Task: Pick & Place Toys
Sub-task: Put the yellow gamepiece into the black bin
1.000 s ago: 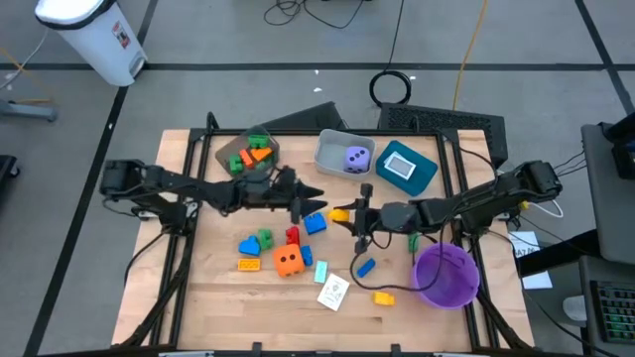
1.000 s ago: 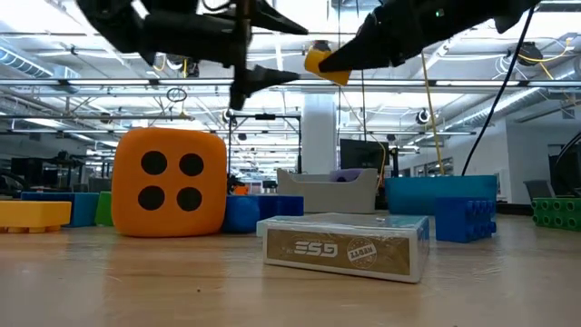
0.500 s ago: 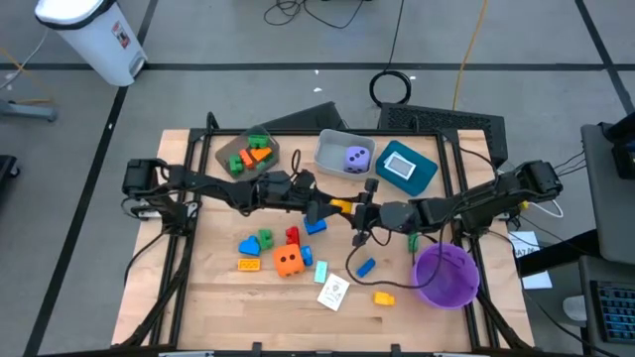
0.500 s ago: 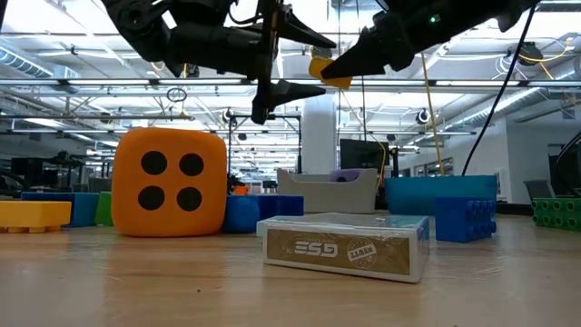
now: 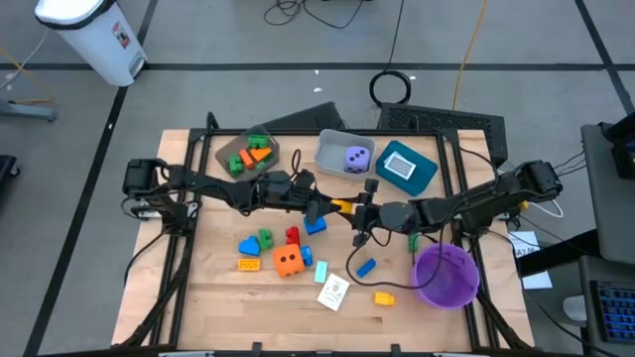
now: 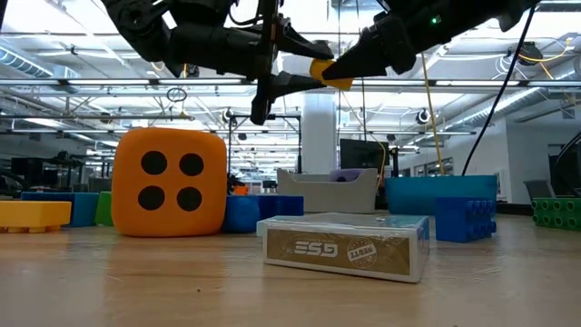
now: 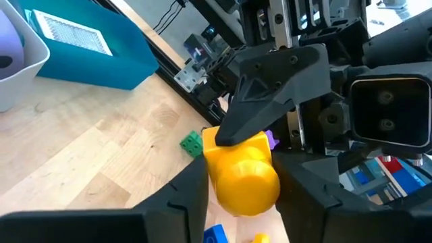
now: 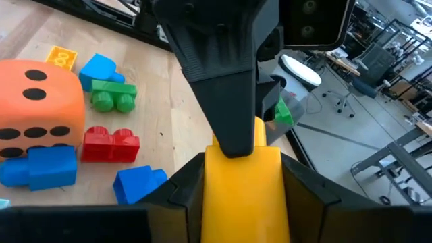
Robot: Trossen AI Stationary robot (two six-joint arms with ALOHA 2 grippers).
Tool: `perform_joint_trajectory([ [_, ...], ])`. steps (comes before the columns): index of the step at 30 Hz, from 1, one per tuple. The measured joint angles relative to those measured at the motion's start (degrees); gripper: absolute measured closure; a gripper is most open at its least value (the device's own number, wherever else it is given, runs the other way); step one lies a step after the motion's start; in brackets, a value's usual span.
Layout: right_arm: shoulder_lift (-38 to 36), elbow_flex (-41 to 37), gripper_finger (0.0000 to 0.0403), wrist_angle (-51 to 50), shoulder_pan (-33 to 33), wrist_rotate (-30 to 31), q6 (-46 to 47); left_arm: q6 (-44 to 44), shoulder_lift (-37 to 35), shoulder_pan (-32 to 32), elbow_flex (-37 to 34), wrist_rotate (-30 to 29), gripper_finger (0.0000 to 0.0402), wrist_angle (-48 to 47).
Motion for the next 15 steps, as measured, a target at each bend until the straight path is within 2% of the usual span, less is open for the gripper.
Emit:
perform_joint_trajectory([
  [5,0.0,-0.02,0.026,-0.24,0.36,0.41,-0.12,1.54,-0.03,0.0,0.0,-0.04,0.0263,-0.18],
  [9,0.0,-0.07,0.023,0.47,0.64,-0.66,0.88,4.22,-0.09,-0.11,-0.04,0.13,0.0259,-0.22],
  [15,-0.02,0.0,0.0184,0.6,0.67,-0.56,0.83,4.88,-0.09,0.0,-0.04,0.81,0.0281,-0.2],
])
